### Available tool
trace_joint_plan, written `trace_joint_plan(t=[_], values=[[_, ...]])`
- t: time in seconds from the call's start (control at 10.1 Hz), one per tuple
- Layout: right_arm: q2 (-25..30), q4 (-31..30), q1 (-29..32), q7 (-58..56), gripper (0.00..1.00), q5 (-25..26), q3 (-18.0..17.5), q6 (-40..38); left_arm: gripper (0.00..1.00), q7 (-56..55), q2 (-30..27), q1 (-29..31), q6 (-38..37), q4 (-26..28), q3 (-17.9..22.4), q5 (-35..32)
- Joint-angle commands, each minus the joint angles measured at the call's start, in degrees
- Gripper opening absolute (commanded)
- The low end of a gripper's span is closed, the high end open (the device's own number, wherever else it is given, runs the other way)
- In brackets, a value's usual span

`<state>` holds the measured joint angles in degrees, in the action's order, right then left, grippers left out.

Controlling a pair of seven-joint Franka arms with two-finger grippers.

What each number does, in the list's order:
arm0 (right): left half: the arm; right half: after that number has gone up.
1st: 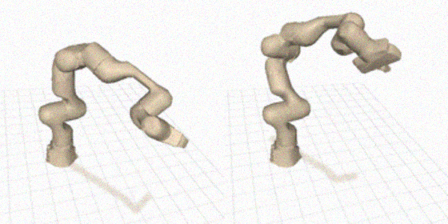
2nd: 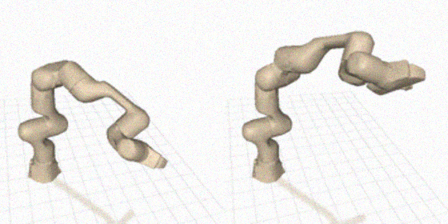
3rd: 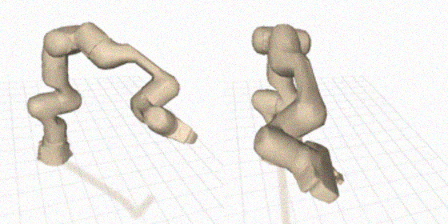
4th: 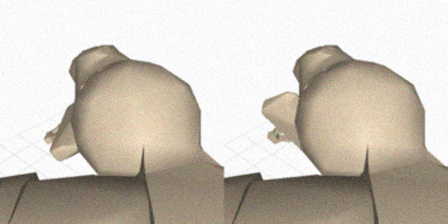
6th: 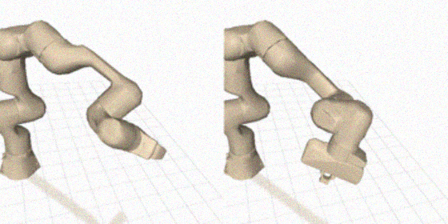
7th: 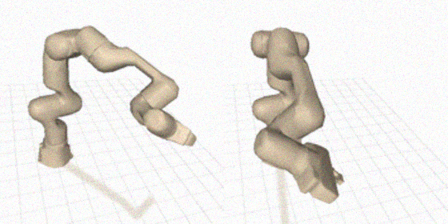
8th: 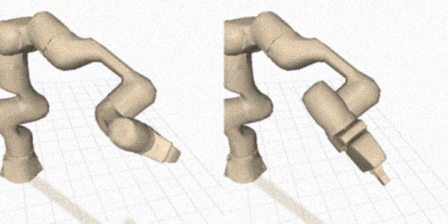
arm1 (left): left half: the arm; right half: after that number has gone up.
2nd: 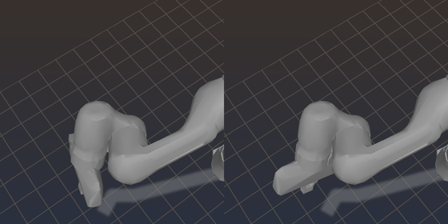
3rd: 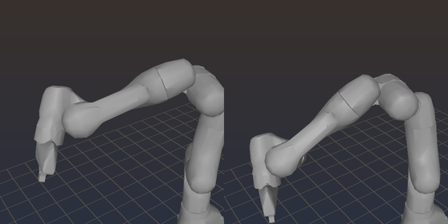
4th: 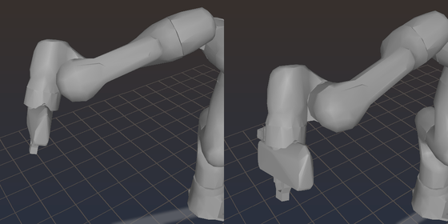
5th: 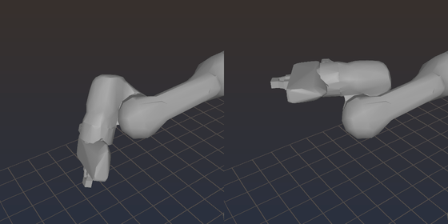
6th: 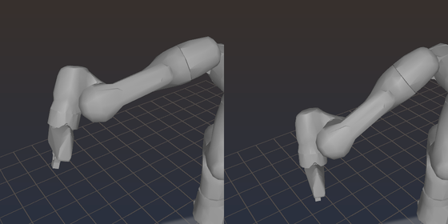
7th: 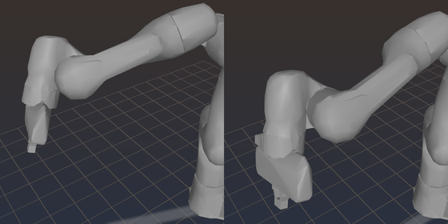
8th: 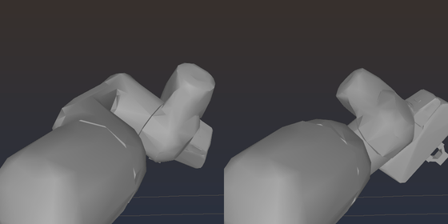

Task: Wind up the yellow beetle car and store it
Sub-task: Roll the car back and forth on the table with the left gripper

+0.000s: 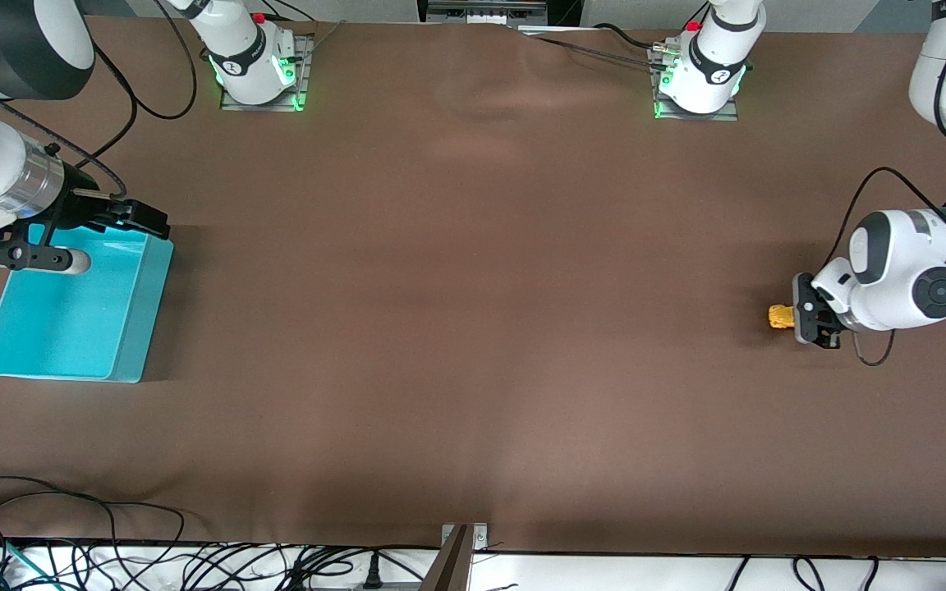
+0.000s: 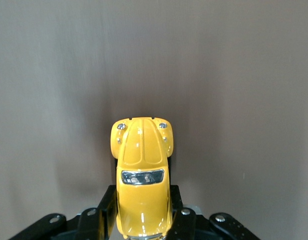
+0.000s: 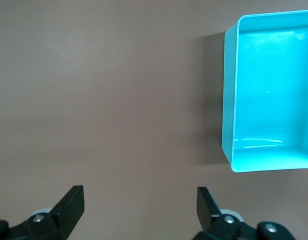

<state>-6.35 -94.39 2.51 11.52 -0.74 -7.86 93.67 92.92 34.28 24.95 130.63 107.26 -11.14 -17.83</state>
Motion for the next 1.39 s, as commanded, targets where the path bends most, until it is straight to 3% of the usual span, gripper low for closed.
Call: trace_joint_plan(t=[0.0,1.09,1.19,1.29], values=[[-0.24,0.87,-0.23,0.17,1.00,0.74,0.04,-1.03,0.06,2.88,4.74,2.47,0.24,-0.91,0.59,-2.92],[-0.24,0.78,-0.23,0.17,1.00,0.74,0.04,-1.03,0.06,4.38,4.48,4.05,0.15,-1.70,1.03,-4.23],[-0.24,0.78,-0.23,0.17,1.00,0.74,0.04,-1.03,0.19,4.20,4.48,4.05,0.06,-1.70,1.03,-4.15],[-0.24,0.78,-0.23,0.17,1.00,0.74,0.04,-1.03,0.53,3.77,4.13,4.05,-0.29,-1.70,0.95,-4.06]])
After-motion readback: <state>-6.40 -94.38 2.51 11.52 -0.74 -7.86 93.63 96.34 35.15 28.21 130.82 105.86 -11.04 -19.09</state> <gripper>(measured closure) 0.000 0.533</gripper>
